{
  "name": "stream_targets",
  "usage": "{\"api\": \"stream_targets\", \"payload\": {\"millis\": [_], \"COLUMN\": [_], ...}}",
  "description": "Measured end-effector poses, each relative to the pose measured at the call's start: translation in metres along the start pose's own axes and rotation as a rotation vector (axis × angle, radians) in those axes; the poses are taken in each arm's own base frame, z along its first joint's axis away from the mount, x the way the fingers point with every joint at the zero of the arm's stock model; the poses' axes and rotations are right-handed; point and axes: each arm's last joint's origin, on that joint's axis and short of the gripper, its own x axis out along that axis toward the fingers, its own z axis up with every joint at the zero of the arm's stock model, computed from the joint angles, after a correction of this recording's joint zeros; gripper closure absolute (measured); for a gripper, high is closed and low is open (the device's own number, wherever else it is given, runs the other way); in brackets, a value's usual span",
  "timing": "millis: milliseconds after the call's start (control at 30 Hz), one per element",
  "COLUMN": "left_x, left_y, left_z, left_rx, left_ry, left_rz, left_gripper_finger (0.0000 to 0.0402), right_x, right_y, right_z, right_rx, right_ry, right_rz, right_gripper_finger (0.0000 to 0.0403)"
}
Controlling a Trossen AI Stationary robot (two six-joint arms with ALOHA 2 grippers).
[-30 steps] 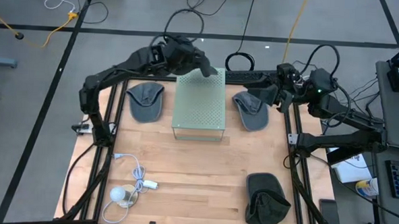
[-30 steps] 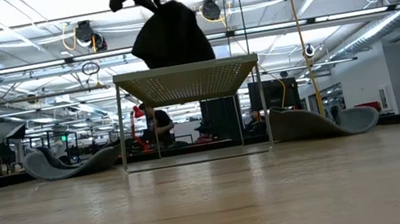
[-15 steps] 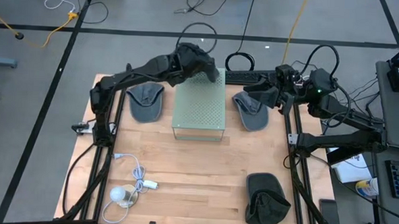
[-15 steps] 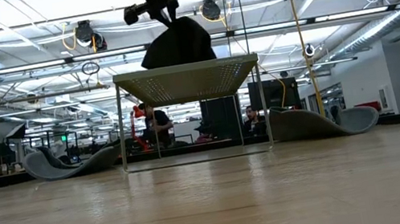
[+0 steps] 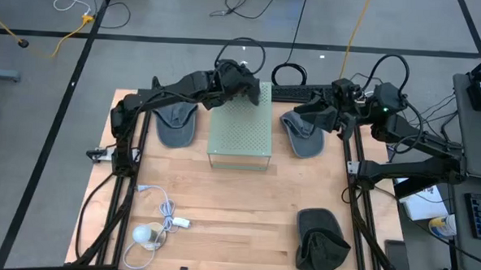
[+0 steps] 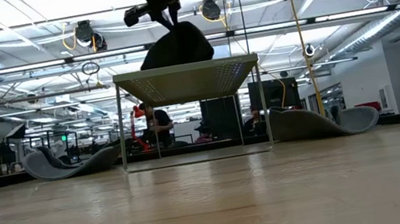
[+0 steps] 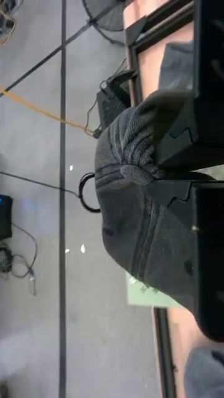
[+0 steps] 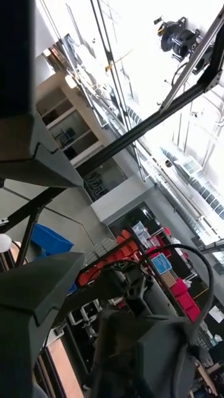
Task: Pick & Place hat
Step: Put the left black cap on the shelf
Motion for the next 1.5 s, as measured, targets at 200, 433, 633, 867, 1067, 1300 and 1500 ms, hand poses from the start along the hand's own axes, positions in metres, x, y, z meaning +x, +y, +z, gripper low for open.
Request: {"api": "stream_targets", "payload": {"millis": [200,433,633,867,1067,1300,1500], "left_x": [0.003,0.004,0.004,0.004,0.004,0.004,0.004], "left_y": [-0.008,-0.012,-0.017,-0.015,-0.016,-0.016,-0.016], "left_z": [-0.014,-0.028,-0.040,-0.045,-0.046,-0.046,-0.047], "left_rx": [0.020,0.054,0.093,0.129,0.148,0.182,0.179], "left_ry": [0.023,0.069,0.105,0.127,0.170,0.173,0.205], "left_rz": [-0.004,0.011,0.010,0.037,0.009,0.004,-0.018], "left_gripper_finger": [0.0392,0.0392,0.0390,0.0390,0.0347,0.0309,0.0280], "right_x": [0.000,0.000,0.000,0.000,0.000,0.000,0.000], "right_y": [0.000,0.000,0.000,0.000,0.000,0.000,0.000], "right_z": [0.000,0.000,0.000,0.000,0.000,0.000,0.000], "right_rx": [0.002,0.009,0.007,0.023,0.024,0.025,0.025], "right_ry": [-0.001,0.000,0.000,0.000,0.001,0.001,0.001], "right_rz": [0.001,0.003,0.003,0.002,0.003,0.003,0.003], "right_gripper_finger": [0.0230,0.0232,0.0233,0.0234,0.0234,0.0232,0.0232]}}
